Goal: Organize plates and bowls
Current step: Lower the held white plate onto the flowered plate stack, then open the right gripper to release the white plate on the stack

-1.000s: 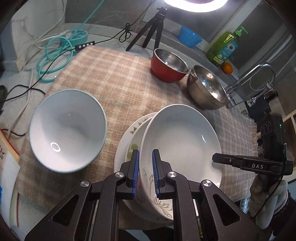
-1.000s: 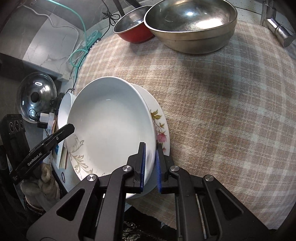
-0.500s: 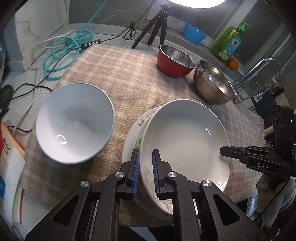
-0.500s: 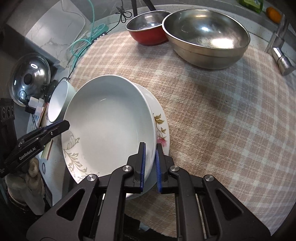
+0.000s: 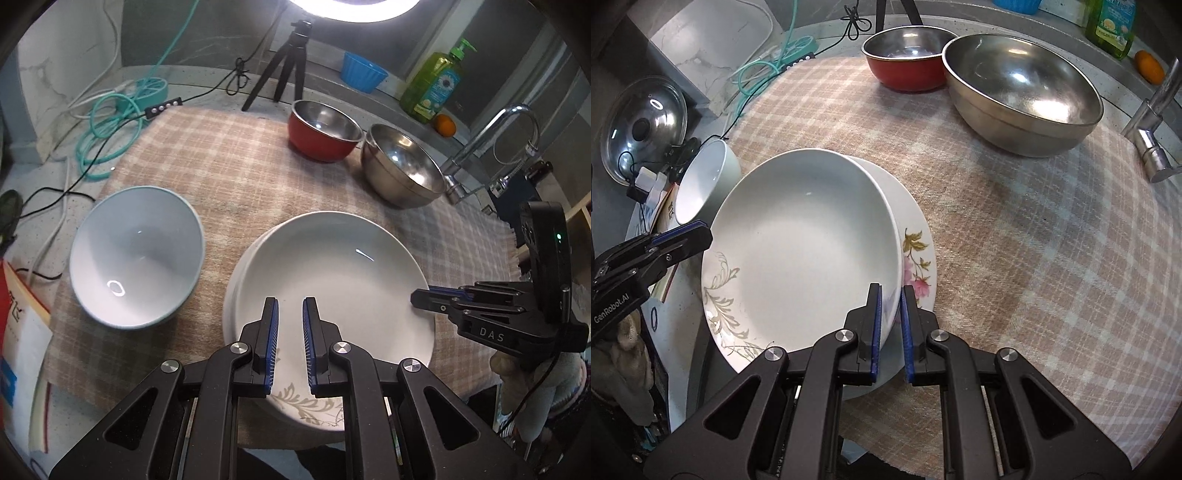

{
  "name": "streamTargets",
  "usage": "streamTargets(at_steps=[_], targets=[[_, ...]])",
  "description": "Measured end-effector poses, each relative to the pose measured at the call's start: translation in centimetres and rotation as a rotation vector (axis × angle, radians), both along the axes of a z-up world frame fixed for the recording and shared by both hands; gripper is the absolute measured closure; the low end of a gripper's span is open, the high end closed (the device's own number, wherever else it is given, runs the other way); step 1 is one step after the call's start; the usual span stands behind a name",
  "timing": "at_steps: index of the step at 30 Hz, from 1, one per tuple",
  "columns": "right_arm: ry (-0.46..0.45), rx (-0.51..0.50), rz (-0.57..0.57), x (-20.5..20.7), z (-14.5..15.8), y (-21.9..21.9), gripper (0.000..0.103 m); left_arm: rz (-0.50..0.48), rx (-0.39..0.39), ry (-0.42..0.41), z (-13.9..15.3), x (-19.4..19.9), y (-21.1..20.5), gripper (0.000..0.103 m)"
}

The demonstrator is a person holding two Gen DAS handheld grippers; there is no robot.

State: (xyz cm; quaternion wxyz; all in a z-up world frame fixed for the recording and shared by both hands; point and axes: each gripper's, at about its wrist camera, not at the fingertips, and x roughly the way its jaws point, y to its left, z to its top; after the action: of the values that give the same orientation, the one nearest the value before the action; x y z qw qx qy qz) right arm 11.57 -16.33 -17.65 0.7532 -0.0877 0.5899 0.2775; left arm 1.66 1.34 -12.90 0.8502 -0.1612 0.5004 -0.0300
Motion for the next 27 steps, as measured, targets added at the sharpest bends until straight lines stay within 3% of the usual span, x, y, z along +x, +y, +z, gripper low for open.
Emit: streamTargets(at_steps=[4, 5, 8, 9, 18, 24, 25, 27], targets=[[0.001, 0.029, -0.015, -0.1, 0.3, -0.5, 0.09, 0.05, -0.016, -0.001, 0.2, -1.0, 1.4, 0.089], [-0.004, 0.039, -0.021, -0.1, 0.4, -0.7, 0.085, 0.056, -0.015, 0.003, 0.1, -1.2, 1.5, 0.087], [-0.022, 0.08, -0.061, 0.0, 1.1, -1.8, 0.051, 0.086, -0.029, 0.017, -0.2, -2.1, 2.4, 0.08], [-0.016, 0.106, -0.071, 0.0, 1.2, -2.2, 0.049, 0.091, -0.031, 0.022, -0.3, -2.3, 2.5, 0.08], [-0.018, 0.272, -0.253, 0.0, 2.5, -7.2, 0.043, 0.112, -0.021, 0.023, -0.6, -3.3, 2.3, 0.074], [-0.062, 0.314, -0.372, 0.3, 3.4, -10.6, 0.039, 0.107, -0.032, 0.01, -0.3, -3.4, 1.7, 0.074], [-0.068, 0.32, -0.387, 0.4, 3.6, -11.1, 0.037, 0.106, -0.03, 0.005, -0.1, -3.4, 1.6, 0.072], [-0.083, 0.328, -0.409, 0.6, 3.9, -12.0, 0.032, 0.102, -0.02, -0.007, 0.5, -3.2, 1.4, 0.051]])
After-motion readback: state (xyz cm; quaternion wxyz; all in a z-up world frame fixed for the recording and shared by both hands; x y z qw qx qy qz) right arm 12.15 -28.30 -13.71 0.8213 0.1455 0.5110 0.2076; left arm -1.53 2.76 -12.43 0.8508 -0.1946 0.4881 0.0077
